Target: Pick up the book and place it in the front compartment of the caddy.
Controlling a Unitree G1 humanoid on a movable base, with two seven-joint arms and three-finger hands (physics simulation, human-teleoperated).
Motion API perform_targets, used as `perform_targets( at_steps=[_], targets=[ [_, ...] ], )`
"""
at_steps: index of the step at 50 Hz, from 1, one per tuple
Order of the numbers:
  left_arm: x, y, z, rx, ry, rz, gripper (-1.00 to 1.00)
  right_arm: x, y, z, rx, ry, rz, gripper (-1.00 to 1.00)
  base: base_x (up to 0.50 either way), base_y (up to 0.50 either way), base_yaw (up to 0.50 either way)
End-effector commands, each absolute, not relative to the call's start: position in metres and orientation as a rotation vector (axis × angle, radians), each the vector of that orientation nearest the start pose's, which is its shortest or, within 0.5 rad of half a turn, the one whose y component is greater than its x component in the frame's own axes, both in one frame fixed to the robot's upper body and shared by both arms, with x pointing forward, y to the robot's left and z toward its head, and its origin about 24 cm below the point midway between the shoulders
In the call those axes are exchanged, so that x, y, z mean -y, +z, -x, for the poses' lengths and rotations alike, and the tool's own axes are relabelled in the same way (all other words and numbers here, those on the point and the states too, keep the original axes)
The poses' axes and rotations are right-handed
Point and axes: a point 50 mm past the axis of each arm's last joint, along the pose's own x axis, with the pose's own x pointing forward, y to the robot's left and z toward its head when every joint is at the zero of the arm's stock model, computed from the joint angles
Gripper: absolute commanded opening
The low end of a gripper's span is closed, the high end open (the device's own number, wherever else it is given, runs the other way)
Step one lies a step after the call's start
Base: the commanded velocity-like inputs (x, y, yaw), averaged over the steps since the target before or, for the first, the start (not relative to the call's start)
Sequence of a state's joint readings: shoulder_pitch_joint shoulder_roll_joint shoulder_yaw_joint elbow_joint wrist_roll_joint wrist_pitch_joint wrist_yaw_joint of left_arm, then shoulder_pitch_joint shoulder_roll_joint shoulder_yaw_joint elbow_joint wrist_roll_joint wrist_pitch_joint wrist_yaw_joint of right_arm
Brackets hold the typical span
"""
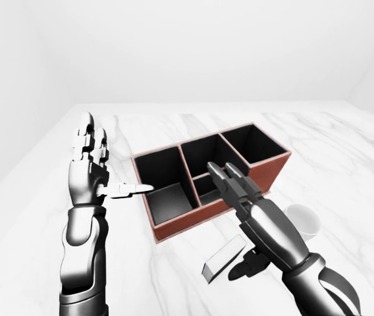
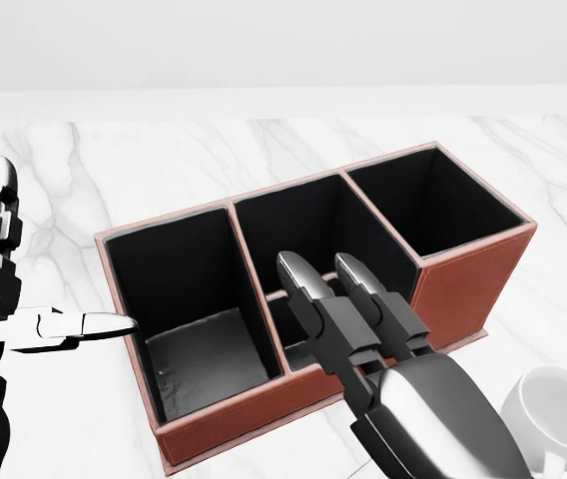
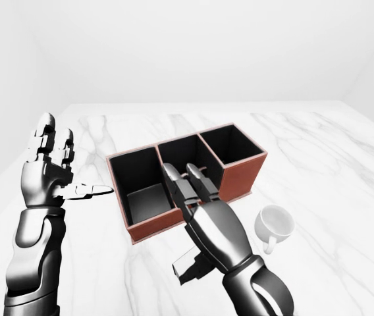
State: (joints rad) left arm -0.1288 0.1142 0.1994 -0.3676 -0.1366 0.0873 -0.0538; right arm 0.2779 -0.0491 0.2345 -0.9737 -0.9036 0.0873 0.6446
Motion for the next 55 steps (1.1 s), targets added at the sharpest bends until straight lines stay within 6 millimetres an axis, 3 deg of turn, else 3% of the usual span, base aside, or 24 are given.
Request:
perform_targets(
  at_steps=[1,55],
  targets=[
    [-0.197,0.155,-0.255,0.425,0.062,-0.005,1.0,0.108,0.16,-0.158,0.32,0.4,0.936,1.0,0.0,0.0,0.0],
    [-0.197,0.157,-0.256,0.43,0.062,-0.004,1.0,0.107,0.131,-0.162,0.223,0.42,0.893,1.0,0.0,0.0,0.0]
  ],
)
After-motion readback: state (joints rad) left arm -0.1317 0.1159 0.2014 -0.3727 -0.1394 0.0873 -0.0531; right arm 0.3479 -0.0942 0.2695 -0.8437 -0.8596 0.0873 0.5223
